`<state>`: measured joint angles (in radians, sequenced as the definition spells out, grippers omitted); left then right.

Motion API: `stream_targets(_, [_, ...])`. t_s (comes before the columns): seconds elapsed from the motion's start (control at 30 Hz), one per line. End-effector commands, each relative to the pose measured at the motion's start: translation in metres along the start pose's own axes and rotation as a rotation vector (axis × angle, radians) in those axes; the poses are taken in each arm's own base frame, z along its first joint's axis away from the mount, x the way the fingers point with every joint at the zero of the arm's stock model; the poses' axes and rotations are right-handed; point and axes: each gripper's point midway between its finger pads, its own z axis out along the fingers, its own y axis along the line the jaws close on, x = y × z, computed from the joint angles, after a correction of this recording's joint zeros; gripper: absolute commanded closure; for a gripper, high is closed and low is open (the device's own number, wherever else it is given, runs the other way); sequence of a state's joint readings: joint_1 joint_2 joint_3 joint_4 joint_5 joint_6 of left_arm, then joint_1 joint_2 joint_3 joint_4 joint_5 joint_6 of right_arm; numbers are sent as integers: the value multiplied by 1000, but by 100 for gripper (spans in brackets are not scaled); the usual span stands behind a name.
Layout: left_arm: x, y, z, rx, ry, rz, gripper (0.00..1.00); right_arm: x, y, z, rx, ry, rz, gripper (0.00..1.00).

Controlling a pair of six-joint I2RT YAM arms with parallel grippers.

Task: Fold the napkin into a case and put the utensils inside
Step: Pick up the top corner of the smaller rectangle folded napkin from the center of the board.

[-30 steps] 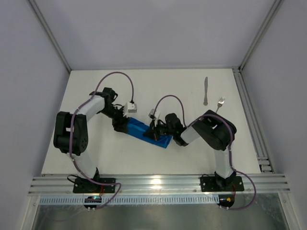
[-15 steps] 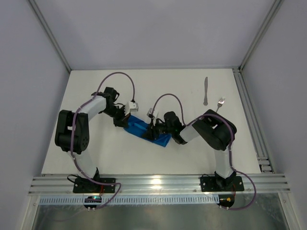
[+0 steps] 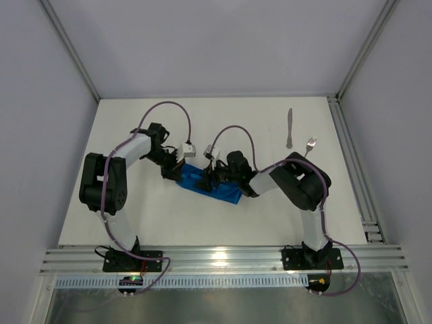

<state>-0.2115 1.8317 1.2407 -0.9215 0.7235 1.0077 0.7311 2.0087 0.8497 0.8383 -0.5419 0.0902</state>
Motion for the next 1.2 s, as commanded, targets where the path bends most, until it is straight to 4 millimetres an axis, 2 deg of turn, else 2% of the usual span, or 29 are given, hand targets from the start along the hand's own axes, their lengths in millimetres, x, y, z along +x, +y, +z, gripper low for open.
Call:
stream_targets(0.0, [-15,-6,-3,41,-47,26,100,-20,-5,14,-2,-63,-20,37])
stream_targets(0.03, [-16,-6,-3,43,-49,22,100,-23,-5,17,-10,-70,-22,37])
stream_targets(0.13, [-19,-5,-3,49,-60,14,100,-15,-4,21,-20,-57,-8,37])
stream_targets(0.23, [-21,-1,-2,37,-63,-4,100,-14,0,22,-30,-69,9,41])
stream_targets(0.37, [-18,6,1,9,-50,-50,98,-21,4,23,-51,-93,33,57])
stream_targets(0.43, [-17,7,2,-2,-39,-66,94,-20,2,23,-45,-90,40,69])
stream_targets(0.47, [-16,7,2,-5,-36,-77,91,-17,2,23,-42,-84,44,74])
stream_targets(0.5, [-16,7,1,-8,-34,-81,82,-15,2,23,-39,-77,46,85])
stream_targets(0.53, [-18,6,-1,-14,-38,-82,77,-8,0,23,-32,-56,58,89])
stream_targets(0.57, [-26,2,-4,3,-64,-87,68,-6,0,23,-32,-46,62,92])
stream_targets(0.6, [-32,-2,-8,17,-89,-89,63,-3,0,23,-31,-38,66,95])
stream_targets(0.67, [-60,-6,-30,39,-193,-114,55,7,-1,23,-27,-15,87,96])
stream_targets(0.7, [-67,-4,-38,35,-222,-135,54,9,-1,23,-29,-9,90,96])
stream_targets(0.77, [-76,9,-53,-17,-259,-192,54,16,-2,22,-20,9,100,96])
stream_targets(0.8, [-78,27,-58,-99,-257,-251,54,18,-2,22,-17,15,100,96])
stream_targets(0.87, [-73,48,-59,-214,-227,-296,56,21,-3,21,-2,30,102,96])
stream_targets(0.9, [-65,67,-57,-314,-197,-322,57,23,-3,20,3,36,101,96])
stream_targets(0.97, [-55,71,-42,-371,-102,-295,58,24,-3,19,8,37,93,96])
stream_targets(1.0, [-45,72,-28,-425,-13,-254,58,24,-3,19,10,38,93,96])
stream_targets(1.07, [-40,68,-11,-448,43,-201,59,25,-2,19,8,42,93,96])
stream_targets(1.17, [-43,58,8,-434,44,-156,70,24,1,18,-5,22,85,96])
